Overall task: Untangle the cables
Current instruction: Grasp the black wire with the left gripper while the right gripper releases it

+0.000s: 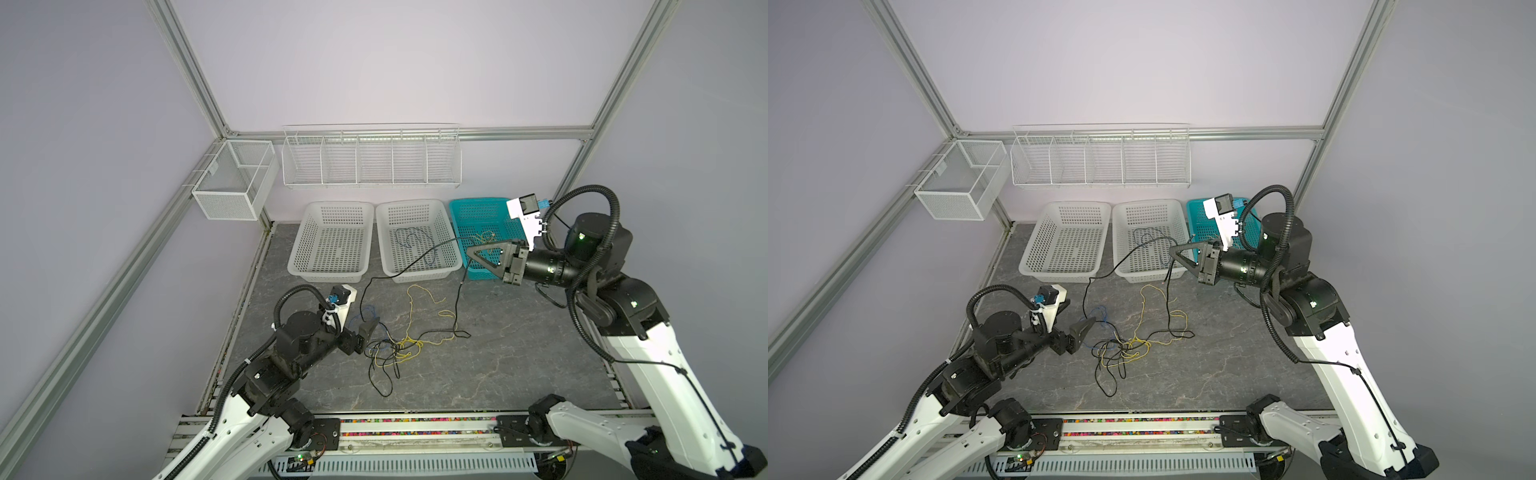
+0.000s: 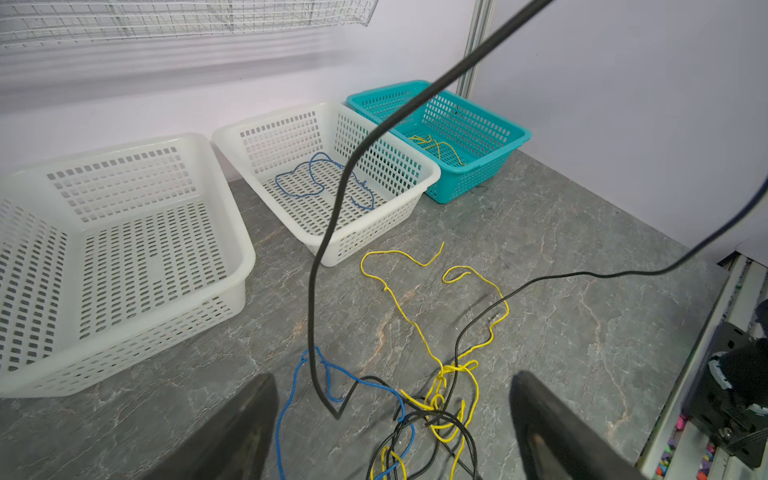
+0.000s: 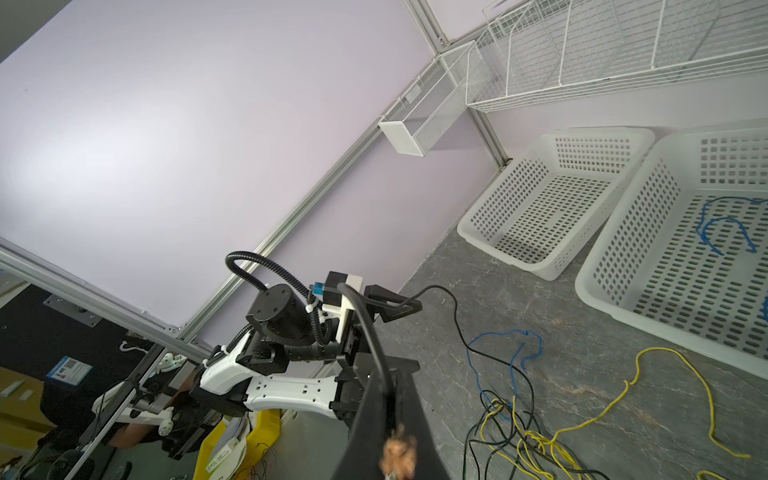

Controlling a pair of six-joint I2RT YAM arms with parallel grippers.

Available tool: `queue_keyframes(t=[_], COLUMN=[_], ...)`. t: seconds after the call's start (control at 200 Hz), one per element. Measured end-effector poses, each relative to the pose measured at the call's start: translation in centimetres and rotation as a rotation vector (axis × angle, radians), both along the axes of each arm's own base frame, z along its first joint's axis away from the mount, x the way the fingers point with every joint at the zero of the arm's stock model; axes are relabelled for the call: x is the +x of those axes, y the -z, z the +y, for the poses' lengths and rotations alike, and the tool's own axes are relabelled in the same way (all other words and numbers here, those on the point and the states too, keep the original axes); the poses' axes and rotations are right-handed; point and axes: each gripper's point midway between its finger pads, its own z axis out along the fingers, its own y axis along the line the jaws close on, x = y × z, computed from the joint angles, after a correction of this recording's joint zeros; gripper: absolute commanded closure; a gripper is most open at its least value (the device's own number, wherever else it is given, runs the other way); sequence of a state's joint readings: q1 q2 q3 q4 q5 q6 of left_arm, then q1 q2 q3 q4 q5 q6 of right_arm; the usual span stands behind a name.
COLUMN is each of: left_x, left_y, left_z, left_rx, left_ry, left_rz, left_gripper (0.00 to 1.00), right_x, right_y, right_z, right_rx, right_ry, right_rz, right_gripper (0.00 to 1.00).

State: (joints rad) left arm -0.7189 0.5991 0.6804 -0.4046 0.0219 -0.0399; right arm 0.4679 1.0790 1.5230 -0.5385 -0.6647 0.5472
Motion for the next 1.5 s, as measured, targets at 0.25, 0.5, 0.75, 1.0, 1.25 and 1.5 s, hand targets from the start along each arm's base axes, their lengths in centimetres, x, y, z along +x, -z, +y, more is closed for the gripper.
queue_keyframes(t=[0.25,0.5,0.75,1.0,1.25,1.5], left_x=[1.0,1.2,0.7,-0.1,0.8,0.6], left_y=[-0.4,-1.8,-1.8,-2.8,-3.8,-11.2], left_z=[0.6,1.3,1.0,1.8,3.4,5.6], left_rx=[0.02,0.001,-0.018,-0.05,-0.077,-0.251], left_ry=[-0.054,-0.089,-0.058,-0.065,-0.182,-0.288], left_rz=[-0.039,-0.098,-0.1,-0.134,-0.119,-0.2], left_gripper=[0.16,0.38,0.82,1.0,1.0,1.0], right_x=[-2.3,-4.4,-5.3,-4.0,0.0,4.5], right_y=[-0.6,-0.9,-1.0,1.7,9.5,19.5], right_z=[0.6,1.1,1.1,1.4,2.6,3.3], right_rx=[0.018,0.033,0.035,-0.002,-0.123,-0.313], right_ry=[-0.086,-0.17,-0.192,-0.159,-0.088,-0.003], right_rz=[-0.032,-0.065,-0.094,-0.068,0.053,0.178], right_gripper=[0.94,0.94,0.94,0.94,0.94,0.9])
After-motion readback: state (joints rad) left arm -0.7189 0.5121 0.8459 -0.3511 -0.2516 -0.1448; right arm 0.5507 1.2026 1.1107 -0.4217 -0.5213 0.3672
